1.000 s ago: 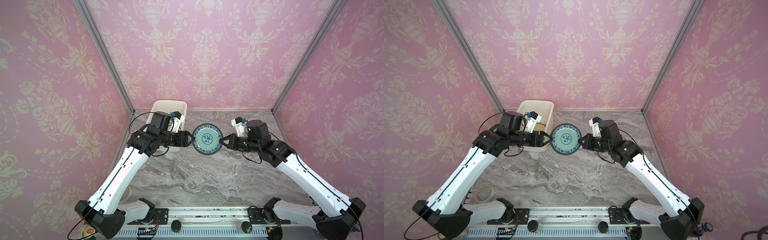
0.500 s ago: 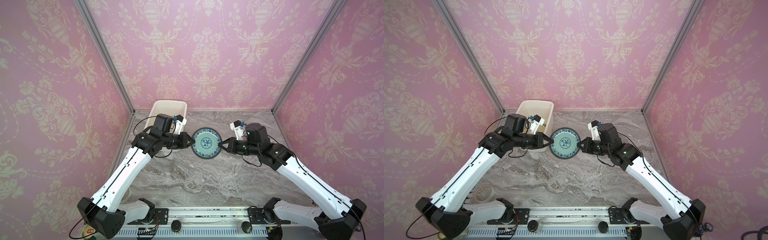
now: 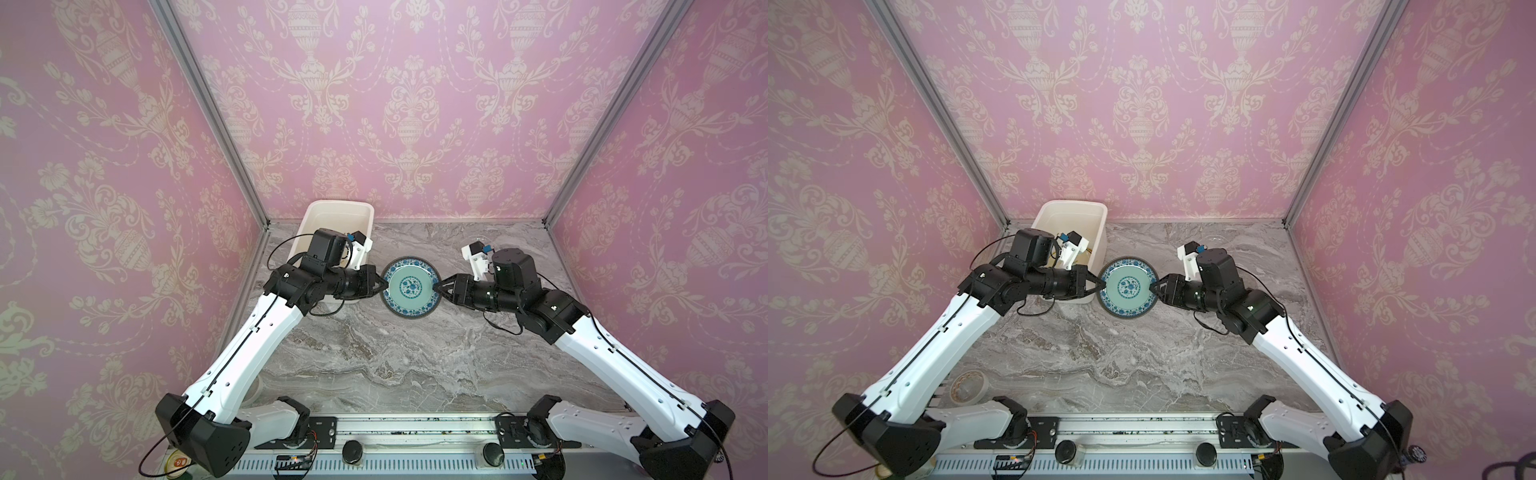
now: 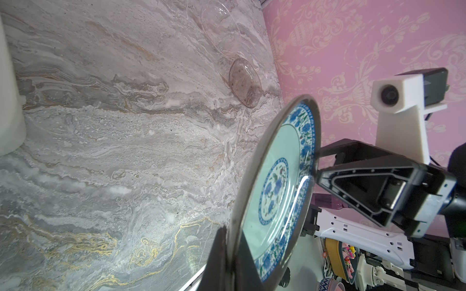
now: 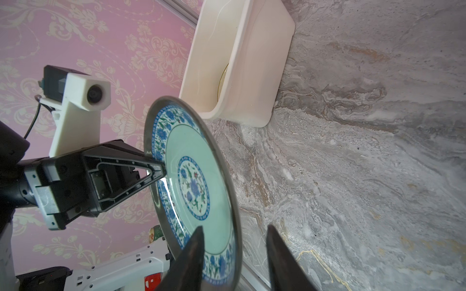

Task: Place the plates into the plastic bin on the countertop
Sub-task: Place the plate in the plastic bin.

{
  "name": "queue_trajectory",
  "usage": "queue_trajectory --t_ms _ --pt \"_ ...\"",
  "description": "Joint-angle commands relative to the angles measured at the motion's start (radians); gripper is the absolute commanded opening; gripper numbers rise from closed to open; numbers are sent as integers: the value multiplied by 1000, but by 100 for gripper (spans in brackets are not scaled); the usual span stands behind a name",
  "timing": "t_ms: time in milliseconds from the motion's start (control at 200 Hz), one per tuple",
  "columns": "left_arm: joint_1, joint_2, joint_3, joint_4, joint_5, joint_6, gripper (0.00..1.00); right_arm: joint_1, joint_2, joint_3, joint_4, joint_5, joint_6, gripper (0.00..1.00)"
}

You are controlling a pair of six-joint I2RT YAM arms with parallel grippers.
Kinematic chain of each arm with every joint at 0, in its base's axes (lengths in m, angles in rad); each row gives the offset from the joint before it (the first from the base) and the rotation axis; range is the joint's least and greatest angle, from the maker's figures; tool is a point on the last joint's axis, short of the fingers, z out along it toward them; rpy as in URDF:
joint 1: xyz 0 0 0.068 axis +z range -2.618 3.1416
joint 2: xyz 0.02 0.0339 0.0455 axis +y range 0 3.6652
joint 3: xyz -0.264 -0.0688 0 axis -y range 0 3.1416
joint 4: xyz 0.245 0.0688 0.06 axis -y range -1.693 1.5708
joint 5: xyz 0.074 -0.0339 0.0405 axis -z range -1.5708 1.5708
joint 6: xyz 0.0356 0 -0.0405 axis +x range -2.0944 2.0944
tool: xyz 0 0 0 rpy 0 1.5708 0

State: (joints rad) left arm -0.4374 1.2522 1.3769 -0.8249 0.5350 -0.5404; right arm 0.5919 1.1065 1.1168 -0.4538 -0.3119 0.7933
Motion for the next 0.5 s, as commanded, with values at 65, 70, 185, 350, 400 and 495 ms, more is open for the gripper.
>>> queue_trajectory --t_ms 65,70,185,350,400,495 --pt "91 27 149 -134 -171 94 0 -15 -46 -5 -77 113 -41 66" --pt "96 28 155 -136 -173 96 0 -17 -47 -5 -79 113 -43 66" --pt "225 46 238 -181 -255 144 0 -55 -68 -38 -125 98 -57 67" --pt "302 113 386 -238 -491 288 0 -90 -111 -101 -149 61 -64 67" --pt "302 147 429 -251 -576 341 0 -95 -125 -121 -147 53 -57 67" --pt "303 204 490 -258 -691 412 0 -101 -145 -154 -137 30 -42 67"
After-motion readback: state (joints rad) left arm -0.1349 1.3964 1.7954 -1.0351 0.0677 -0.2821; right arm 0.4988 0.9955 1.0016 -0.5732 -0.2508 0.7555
